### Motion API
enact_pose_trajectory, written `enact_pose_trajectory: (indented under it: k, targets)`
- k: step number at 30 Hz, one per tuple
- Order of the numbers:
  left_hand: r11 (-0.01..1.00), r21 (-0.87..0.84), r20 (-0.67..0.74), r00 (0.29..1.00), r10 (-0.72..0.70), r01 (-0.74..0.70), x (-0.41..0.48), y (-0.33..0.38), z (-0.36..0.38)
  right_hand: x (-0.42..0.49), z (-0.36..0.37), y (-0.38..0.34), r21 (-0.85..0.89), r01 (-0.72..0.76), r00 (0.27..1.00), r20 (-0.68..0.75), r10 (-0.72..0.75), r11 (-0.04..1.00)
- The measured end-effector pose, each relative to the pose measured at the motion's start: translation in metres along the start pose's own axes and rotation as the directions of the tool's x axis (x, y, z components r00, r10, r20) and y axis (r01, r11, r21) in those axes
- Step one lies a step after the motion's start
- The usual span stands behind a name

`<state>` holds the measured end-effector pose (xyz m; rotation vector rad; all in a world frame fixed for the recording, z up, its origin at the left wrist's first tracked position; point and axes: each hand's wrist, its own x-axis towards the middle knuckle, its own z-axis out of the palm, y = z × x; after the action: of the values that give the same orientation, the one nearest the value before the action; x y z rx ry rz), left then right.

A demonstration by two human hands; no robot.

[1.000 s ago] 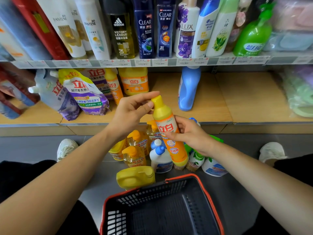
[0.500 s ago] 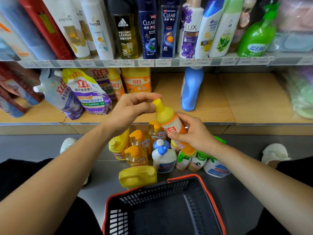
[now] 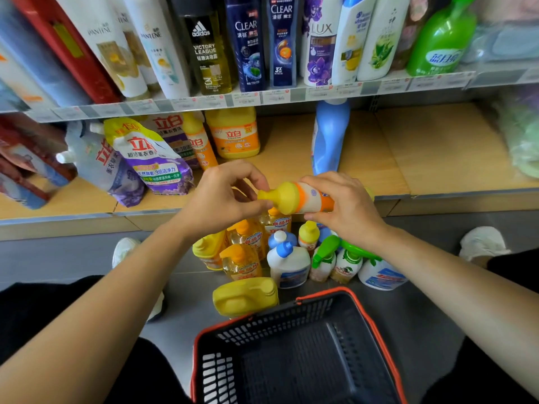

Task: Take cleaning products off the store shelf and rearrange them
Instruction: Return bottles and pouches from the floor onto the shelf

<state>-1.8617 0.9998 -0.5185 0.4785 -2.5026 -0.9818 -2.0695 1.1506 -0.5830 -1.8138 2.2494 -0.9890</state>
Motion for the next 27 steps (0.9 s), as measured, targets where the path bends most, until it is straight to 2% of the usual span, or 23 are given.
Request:
enact_pose_trajectory:
  k: [5,8,11,15,20,25,27]
  targets:
    - [0.995,-0.054,-0.131,0.987,-0.091,0.084,0.001,-0.001,0.016,-0.001,0.002,0.002,-0.024,-0.003,0.999,-0.035,0.002,1.0]
    - [0.975,-0.138,-0.263,0.942,-0.208,0.177,0.002,0.0,0.028,-0.001,0.001,-0.003,-0.043,0.008,1.0,-0.028,-0.009,0.999]
    - [0.935,-0.264,-0.308,0.898,-0.315,0.237,0.005,0.0,0.034,-0.001,0.001,-0.008,0.004,-0.02,1.0,0.009,0.02,1.0]
    - [0.892,-0.398,-0.213,0.925,-0.315,0.212,0.008,-0.002,0.035,0.0,0.001,-0.009,0.233,-0.156,0.983,0.132,0.127,0.96]
    - [0.812,-0.54,-0.093,0.943,-0.32,0.222,0.009,-0.003,0.034,0.002,0.0,-0.009,0.535,-0.264,0.951,0.284,0.123,0.803]
    - [0.668,-0.68,0.035,0.924,-0.381,0.301,0.01,-0.005,0.038,0.002,0.004,-0.014,0.675,-0.44,0.89,0.418,0.184,0.592]
    - [0.648,-0.688,0.101,0.927,-0.36,0.327,0.009,-0.004,0.042,0.003,0.006,-0.016,0.697,-0.47,0.879,0.428,0.212,0.542]
